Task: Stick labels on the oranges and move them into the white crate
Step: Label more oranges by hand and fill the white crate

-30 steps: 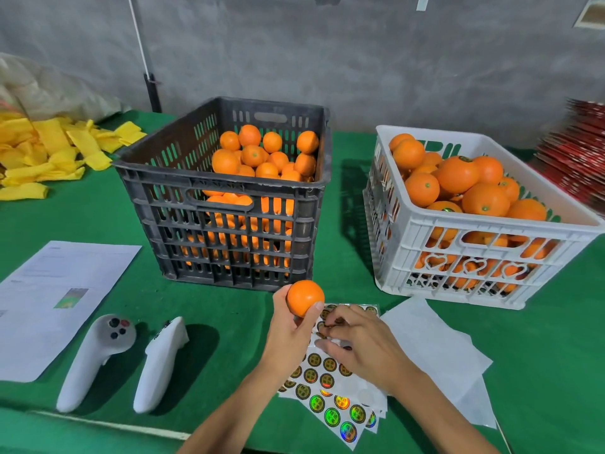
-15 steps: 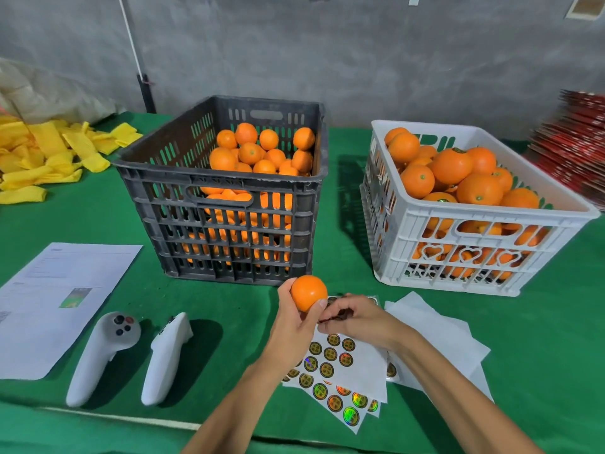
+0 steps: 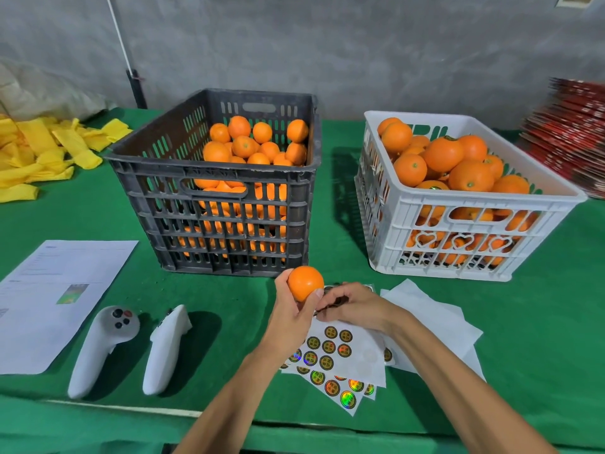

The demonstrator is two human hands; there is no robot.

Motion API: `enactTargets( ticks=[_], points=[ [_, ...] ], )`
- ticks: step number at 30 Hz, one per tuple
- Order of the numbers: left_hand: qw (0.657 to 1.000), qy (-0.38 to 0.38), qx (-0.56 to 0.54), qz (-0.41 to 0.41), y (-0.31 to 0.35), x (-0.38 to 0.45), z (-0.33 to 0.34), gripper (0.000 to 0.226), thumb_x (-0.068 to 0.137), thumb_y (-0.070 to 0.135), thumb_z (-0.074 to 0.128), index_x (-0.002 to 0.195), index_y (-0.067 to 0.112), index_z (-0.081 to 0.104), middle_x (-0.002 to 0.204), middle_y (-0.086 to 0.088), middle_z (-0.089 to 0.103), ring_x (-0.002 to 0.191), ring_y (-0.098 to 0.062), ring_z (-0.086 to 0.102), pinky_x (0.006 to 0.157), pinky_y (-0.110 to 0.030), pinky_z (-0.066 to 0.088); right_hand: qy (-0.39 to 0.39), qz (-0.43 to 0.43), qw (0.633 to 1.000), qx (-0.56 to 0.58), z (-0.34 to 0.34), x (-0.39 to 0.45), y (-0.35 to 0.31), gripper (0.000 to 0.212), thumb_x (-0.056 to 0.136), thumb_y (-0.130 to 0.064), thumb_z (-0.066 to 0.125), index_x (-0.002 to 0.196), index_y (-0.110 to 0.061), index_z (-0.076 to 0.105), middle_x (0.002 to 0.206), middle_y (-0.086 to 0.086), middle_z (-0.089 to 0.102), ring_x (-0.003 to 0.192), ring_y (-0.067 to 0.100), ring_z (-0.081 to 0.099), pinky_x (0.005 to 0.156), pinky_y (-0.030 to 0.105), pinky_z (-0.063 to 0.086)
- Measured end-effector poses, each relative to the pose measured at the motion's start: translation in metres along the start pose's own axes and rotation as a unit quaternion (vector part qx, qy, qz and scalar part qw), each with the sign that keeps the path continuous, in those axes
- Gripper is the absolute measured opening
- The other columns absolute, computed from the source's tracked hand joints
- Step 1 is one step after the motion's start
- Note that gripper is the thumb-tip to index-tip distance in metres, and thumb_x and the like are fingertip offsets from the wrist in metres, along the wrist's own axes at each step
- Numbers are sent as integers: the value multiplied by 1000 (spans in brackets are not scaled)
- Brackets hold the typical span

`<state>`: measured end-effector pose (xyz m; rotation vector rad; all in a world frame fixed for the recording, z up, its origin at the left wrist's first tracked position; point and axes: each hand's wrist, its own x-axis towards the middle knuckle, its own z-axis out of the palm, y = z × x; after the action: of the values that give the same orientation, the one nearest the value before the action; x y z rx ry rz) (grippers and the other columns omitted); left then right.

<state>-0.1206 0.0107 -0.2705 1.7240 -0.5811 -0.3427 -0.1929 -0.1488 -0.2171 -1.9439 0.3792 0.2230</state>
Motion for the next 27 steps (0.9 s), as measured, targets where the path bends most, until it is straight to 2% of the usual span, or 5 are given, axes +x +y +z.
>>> enactTargets(
  ticks=[9,13,16,20,27],
  points=[
    [1000,-2,-10,1,-1,-1,2,60,93,51,62,137,39,23,121,13,49,92,6,66,74,-12,51,148,-160,965,-144,24,-11,38,4,90,-31,76,89,-34,75,89,-12,59,82,9,52,84,39,45],
    [1000,-8,-18,-6,-5,-5,1,63,91,56,61,138,41,23,124,10,49,93,3,67,79,-18,53,251,-97,961,67,25,-12,34,16,98,-20,68,85,-27,73,93,-9,62,86,17,64,76,33,56],
    [1000,-22,-20,0,-11,-8,1,68,87,61,64,139,50,21,133,7,47,102,-2,68,92,-29,55,393,-116,912,14,17,-11,20,15,101,-22,62,88,-27,67,95,-6,64,88,7,64,81,33,56],
    [999,-43,-15,21,8,11,5,74,88,34,76,130,66,24,139,10,40,111,-14,66,99,-38,55,369,-191,898,-148,12,-16,-10,12,103,-32,55,100,-32,66,103,-27,57,102,-4,57,86,19,49],
    [986,-36,-26,161,112,53,22,67,88,34,70,133,58,28,140,6,44,121,-11,59,102,-33,52,356,-257,892,-109,-48,-56,-76,39,106,-41,51,140,-25,61,141,-16,58,129,-9,49,110,20,42]
  ],
)
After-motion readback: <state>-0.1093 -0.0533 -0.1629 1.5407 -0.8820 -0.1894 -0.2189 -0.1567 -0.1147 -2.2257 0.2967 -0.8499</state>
